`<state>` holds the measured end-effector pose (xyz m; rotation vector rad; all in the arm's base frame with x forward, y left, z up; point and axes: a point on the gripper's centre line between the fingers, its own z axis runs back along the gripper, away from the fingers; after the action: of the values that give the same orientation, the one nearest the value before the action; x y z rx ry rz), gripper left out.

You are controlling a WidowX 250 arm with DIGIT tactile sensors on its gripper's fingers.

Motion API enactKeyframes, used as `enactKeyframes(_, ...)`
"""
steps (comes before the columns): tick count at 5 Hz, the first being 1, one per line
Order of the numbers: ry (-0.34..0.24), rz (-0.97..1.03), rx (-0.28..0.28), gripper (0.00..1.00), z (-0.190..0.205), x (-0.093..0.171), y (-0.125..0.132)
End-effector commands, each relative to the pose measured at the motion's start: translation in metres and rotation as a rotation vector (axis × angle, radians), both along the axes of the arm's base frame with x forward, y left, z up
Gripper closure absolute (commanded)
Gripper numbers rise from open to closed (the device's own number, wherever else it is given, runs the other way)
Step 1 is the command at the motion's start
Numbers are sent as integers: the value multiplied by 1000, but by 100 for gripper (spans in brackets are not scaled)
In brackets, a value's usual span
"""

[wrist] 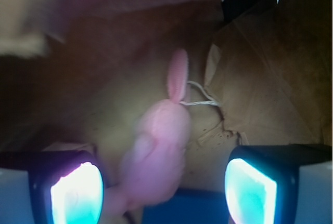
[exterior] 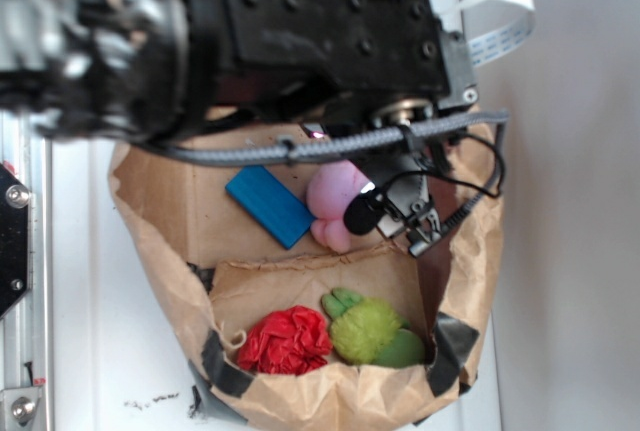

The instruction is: Grab the pink bunny.

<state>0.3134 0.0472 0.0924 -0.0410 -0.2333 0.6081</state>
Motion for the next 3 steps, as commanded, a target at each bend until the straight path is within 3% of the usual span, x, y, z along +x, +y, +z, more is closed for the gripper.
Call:
enactKeyframes(1, -39, 37, 0, 0, -12, 6, -8)
enactKeyframes(2, 28, -21, 13, 0, -37, 10, -16)
enactKeyframes(3, 71, -60, -11, 0, -50, 10, -22)
